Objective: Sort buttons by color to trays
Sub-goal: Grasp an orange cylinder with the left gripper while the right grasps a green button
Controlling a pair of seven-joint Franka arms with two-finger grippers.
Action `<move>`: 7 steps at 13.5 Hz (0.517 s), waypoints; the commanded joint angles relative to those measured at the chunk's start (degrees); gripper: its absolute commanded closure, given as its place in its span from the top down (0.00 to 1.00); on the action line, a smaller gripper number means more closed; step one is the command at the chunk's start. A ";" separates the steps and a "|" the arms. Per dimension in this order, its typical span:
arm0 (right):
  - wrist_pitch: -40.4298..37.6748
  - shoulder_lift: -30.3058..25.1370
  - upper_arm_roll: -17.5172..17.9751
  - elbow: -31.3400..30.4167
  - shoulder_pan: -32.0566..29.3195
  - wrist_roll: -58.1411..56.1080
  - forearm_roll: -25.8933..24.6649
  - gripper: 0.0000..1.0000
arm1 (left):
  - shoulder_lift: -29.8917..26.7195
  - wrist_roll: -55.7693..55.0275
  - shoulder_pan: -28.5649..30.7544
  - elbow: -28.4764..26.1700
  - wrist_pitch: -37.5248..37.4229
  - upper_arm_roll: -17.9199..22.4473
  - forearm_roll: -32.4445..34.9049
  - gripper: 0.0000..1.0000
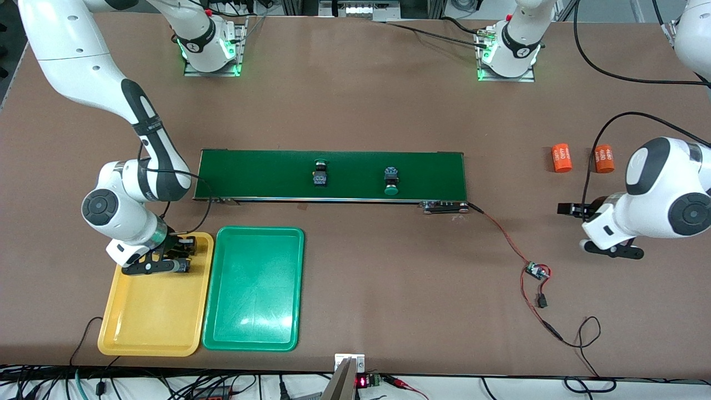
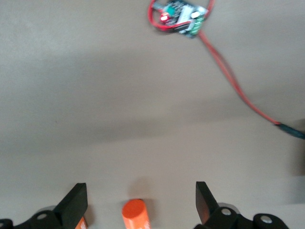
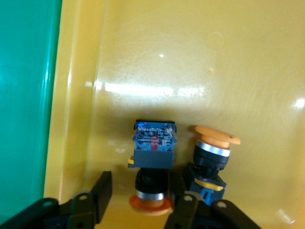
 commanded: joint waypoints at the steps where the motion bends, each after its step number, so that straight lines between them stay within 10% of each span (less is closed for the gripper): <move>1: -0.26 -1.02 0.67 0.58 -0.21 -3.43 -0.37 1.00 | -12.52 5.30 -4.03 -18.06 12.57 11.62 -7.71 1.00; 7: -1.57 -15.60 0.67 -11.70 4.17 0.22 0.34 1.00 | -23.97 9.08 -14.66 -41.92 24.03 27.45 -10.29 1.00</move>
